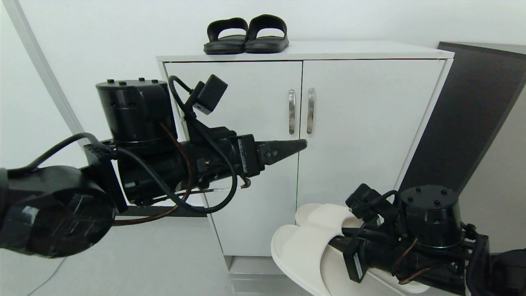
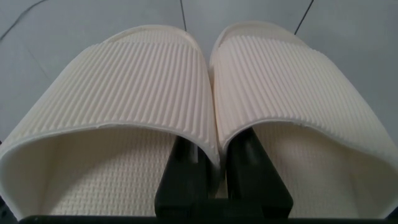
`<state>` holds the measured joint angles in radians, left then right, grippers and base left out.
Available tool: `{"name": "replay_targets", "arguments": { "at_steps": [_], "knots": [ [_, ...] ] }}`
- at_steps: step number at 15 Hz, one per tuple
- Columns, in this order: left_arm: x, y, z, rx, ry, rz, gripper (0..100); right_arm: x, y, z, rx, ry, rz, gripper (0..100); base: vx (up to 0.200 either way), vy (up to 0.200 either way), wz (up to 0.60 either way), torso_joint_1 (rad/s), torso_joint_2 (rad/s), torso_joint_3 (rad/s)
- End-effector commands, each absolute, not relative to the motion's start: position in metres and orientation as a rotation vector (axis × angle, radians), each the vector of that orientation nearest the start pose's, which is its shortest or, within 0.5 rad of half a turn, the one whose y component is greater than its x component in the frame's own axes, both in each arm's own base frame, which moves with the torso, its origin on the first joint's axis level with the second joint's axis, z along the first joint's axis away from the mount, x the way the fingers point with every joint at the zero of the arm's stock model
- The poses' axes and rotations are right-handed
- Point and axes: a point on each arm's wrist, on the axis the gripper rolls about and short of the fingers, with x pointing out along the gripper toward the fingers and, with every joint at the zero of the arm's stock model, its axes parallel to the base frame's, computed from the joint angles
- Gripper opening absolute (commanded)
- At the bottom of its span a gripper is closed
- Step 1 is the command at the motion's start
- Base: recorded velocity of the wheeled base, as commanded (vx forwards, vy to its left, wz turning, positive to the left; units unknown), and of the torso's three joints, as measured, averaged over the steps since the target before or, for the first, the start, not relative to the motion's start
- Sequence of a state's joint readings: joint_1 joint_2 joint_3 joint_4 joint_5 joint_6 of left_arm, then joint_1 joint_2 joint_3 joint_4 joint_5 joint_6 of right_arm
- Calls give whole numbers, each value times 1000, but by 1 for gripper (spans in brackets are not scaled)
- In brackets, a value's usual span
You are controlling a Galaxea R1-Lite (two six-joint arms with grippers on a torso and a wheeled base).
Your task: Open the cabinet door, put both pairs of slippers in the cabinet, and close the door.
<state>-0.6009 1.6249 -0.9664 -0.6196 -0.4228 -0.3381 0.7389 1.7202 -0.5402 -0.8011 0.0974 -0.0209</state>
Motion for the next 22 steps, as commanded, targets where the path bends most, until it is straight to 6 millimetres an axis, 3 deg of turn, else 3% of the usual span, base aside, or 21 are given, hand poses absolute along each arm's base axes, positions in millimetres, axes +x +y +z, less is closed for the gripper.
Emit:
{"name": "replay_targets", "arguments": {
  "at_steps": [1, 10, 13, 14, 16, 18, 22],
  "knots": [
    [252, -186, 256, -335, 230, -1065, 100, 204, 186, 126, -138, 362, 826, 0, 0, 0, 0, 0, 0, 0],
    [301, -220, 266, -372, 215, -1119, 100, 206, 186, 124, -128, 348, 845, 0, 0, 0, 0, 0, 0, 0],
    [273, -200, 279, -369, 190, -1088, 100, 206, 185, 124, -128, 350, 844, 0, 0, 0, 0, 0, 0, 0],
    [246, -182, 282, -341, 172, -1088, 100, 205, 185, 124, -130, 349, 844, 0, 0, 0, 0, 0, 0, 0],
    [218, -162, 279, -332, 174, -1072, 100, 206, 186, 123, -135, 349, 845, 0, 0, 0, 0, 0, 0, 0],
    [210, -156, 276, -332, 180, -1052, 100, 206, 186, 122, -139, 352, 845, 0, 0, 0, 0, 0, 0, 0],
    [212, -158, 273, -330, 191, -1050, 100, 205, 185, 121, -142, 354, 846, 0, 200, 0, 0, 1, 1, 5]
  ]
}}
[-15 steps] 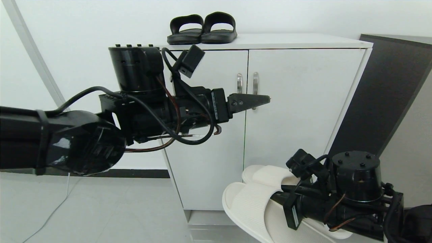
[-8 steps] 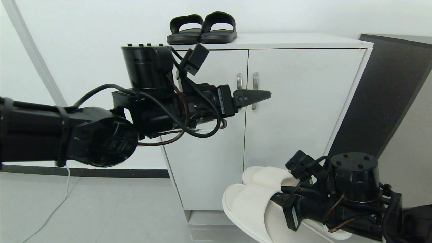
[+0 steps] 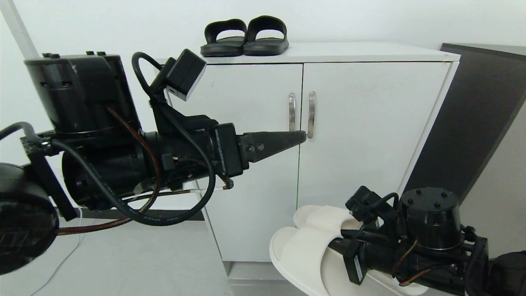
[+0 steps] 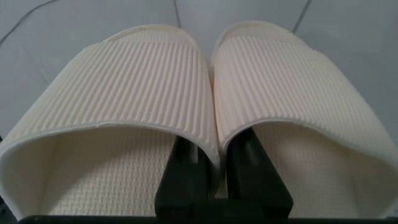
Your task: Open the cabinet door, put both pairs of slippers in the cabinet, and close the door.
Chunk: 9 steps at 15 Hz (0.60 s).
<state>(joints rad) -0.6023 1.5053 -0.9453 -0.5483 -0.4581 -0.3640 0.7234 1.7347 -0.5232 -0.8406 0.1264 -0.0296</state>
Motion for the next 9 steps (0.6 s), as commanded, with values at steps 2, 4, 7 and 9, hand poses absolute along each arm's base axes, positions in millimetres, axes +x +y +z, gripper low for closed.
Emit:
{"name": "replay_targets", "arguments": {
  "at_steps": [2, 4, 7, 9],
  "knots": [
    [209, -166, 272, -324, 194, -1082, 100, 204, 185, 120, -144, 362, 850, 0, 0, 0, 0, 0, 0, 0],
    [209, -178, 275, -322, 194, -1121, 100, 202, 186, 119, -146, 366, 859, 0, 0, 0, 0, 0, 0, 0],
    [231, -198, 281, -323, 176, -1137, 100, 201, 186, 118, -142, 371, 887, 0, 0, 0, 0, 0, 0, 0],
    [245, -221, 276, -321, 190, -1159, 100, 201, 186, 118, -142, 373, 887, 0, 0, 0, 0, 0, 0, 0]
  ]
}}
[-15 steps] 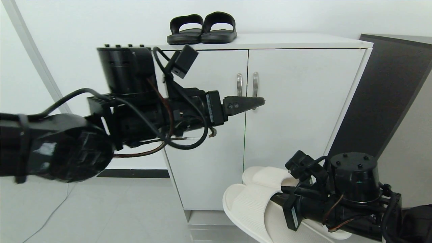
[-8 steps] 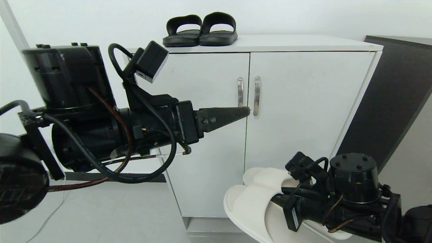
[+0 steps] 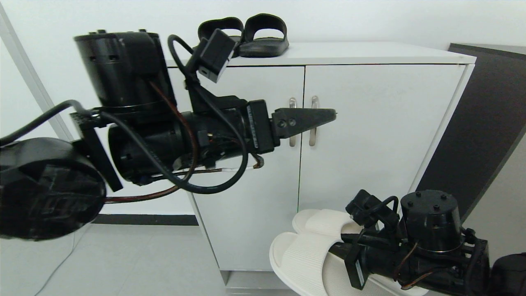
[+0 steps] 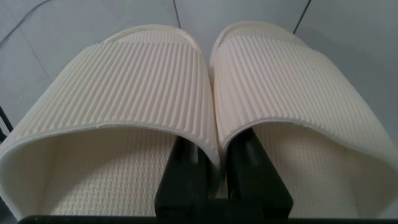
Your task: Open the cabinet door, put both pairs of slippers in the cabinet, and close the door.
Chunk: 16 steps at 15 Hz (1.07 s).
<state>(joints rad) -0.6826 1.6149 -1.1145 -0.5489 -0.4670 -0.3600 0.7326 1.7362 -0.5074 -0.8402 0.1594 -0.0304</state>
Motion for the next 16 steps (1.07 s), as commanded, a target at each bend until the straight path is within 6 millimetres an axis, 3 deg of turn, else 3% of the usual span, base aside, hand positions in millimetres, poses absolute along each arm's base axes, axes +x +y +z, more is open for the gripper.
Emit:
{"name": "replay_targets", "arguments": {
  "at_steps": [1, 3, 9, 16],
  "knots": [
    [252, -228, 274, -321, 192, -1161, 100, 201, 186, 118, -142, 373, 887, 0, 0, 0, 0, 0, 0, 0],
    [262, -236, 273, -322, 186, -1155, 100, 201, 186, 117, -143, 374, 887, 0, 0, 0, 0, 0, 0, 0],
    [277, -230, 273, -330, 162, -1060, 100, 203, 187, 115, -144, 376, 884, 0, 0, 0, 0, 0, 0, 0],
    [302, -243, 261, -332, 165, -987, 100, 202, 187, 114, -143, 373, 884, 0, 0, 0, 0, 0, 0, 0]
  ]
}}
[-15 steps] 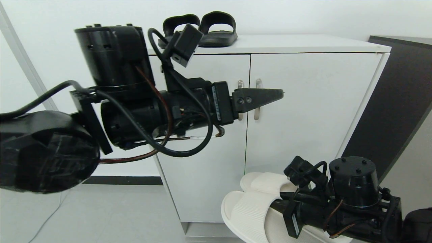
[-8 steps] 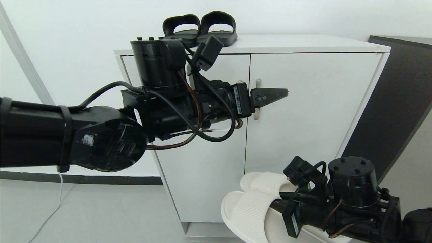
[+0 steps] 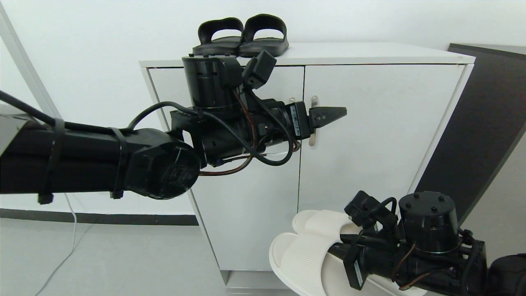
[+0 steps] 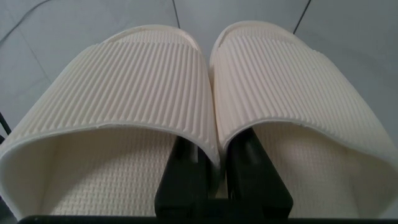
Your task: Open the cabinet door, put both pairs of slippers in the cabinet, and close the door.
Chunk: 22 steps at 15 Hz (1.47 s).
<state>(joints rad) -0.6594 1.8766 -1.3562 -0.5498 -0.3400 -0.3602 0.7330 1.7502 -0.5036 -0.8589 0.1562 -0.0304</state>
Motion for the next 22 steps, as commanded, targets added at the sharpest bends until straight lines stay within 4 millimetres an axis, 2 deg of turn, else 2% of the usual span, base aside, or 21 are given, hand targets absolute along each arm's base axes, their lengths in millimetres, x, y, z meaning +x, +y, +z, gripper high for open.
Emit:
{"name": "replay_targets", "arguments": {
  "at_steps": [1, 9, 10, 17, 22],
  "knots": [
    [306, -246, 260, -333, 163, -981, 100, 202, 187, 114, -143, 373, 884, 0, 0, 0, 0, 0, 0, 0],
    [310, -249, 261, -334, 173, -984, 100, 203, 187, 114, -143, 376, 884, 0, 0, 0, 0, 0, 0, 0],
    [310, -250, 261, -334, 173, -987, 0, 203, 187, 113, -145, 379, 884, 0, 0, 0, 0, 0, 0, 0],
    [302, -246, 259, -334, 188, -996, 0, 201, 186, 111, -146, 388, 888, 0, 0, 0, 0, 0, 0, 0],
    [277, -232, 258, -326, 216, -999, 0, 189, 181, 105, -156, 348, 1022, 0, 0, 0, 0, 0, 0, 0]
  ]
}}
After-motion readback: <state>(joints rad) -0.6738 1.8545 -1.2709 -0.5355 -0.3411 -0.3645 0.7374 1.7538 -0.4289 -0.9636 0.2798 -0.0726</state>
